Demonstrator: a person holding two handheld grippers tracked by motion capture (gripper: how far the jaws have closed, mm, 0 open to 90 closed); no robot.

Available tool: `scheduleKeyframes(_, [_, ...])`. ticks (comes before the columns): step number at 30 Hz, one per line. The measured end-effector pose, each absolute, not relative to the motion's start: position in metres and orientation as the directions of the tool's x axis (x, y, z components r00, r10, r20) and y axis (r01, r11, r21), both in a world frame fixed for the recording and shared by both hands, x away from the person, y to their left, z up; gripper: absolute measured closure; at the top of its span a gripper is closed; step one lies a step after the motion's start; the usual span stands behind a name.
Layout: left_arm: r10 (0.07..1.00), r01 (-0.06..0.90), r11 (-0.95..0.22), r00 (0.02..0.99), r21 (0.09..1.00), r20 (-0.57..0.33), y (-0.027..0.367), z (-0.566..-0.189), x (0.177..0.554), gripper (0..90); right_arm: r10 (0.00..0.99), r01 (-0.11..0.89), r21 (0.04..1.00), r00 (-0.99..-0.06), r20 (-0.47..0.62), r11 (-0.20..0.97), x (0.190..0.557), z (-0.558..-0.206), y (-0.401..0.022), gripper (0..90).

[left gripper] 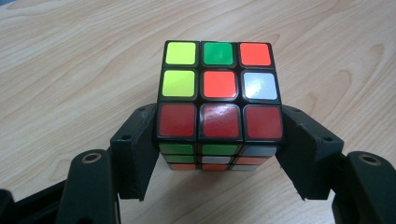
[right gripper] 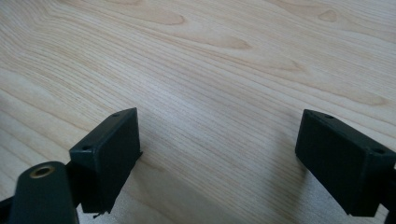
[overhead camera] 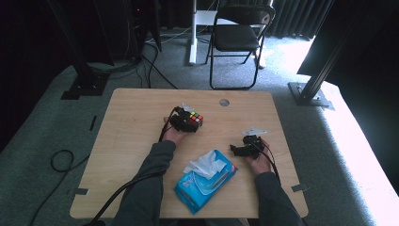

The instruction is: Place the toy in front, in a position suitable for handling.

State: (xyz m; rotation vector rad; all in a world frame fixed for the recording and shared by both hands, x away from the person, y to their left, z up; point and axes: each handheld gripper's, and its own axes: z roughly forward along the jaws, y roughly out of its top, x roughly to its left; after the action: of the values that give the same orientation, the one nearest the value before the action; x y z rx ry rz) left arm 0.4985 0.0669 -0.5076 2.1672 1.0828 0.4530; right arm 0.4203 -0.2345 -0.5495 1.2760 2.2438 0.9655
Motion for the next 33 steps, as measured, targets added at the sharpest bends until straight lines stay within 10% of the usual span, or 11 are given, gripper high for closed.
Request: scheduleKeyframes(33, [0.771,0.53,-0.43,0.637,0.731,-0.008,0.085,-0.492,0.472,34.5,0.858,0.595,0.724,-0.513,0.006,0.35,0.42,-0.549,-0.235,13.5])
